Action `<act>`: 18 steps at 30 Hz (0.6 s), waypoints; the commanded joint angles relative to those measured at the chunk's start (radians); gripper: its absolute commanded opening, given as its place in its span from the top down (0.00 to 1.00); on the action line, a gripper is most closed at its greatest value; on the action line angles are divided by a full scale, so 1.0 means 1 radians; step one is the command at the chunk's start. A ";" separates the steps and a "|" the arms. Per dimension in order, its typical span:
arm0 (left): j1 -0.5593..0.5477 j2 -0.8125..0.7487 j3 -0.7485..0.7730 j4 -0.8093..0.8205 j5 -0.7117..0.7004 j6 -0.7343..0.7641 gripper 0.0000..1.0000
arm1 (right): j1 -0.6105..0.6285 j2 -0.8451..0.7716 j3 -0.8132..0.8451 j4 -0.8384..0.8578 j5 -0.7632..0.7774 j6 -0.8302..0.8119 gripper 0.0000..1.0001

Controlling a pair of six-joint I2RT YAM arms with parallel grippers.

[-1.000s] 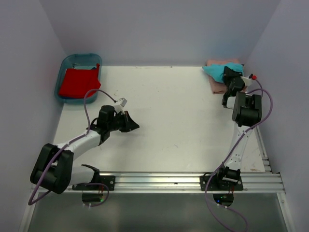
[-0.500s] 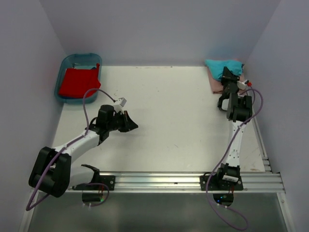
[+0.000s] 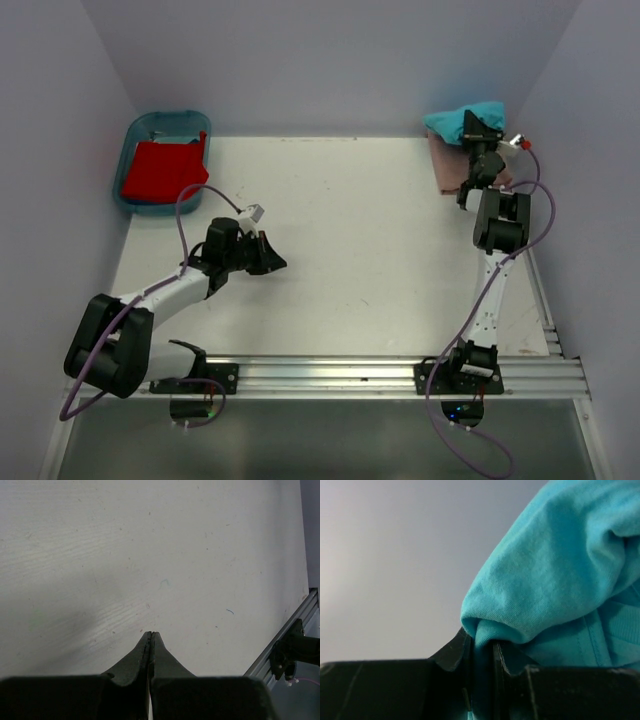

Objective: Fold and stack the t-shirts
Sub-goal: Neatly place the folded tshirt to the corner

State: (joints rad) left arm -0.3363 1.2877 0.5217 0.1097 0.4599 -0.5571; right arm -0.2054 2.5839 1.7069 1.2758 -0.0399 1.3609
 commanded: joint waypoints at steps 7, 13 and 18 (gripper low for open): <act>0.002 -0.014 0.020 0.030 0.006 0.014 1.00 | 0.012 -0.217 0.106 0.316 -0.058 -0.089 1.00; 0.002 -0.030 0.018 0.025 0.005 0.013 1.00 | 0.008 -0.139 0.154 0.277 -0.003 -0.135 1.00; 0.002 -0.044 0.005 0.015 -0.001 0.017 1.00 | 0.017 -0.114 -0.065 0.271 0.078 -0.195 1.00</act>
State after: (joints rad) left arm -0.3363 1.2747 0.5217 0.1093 0.4599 -0.5568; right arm -0.1951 2.4325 1.7405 1.3224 -0.0380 1.2350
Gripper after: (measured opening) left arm 0.005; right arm 0.158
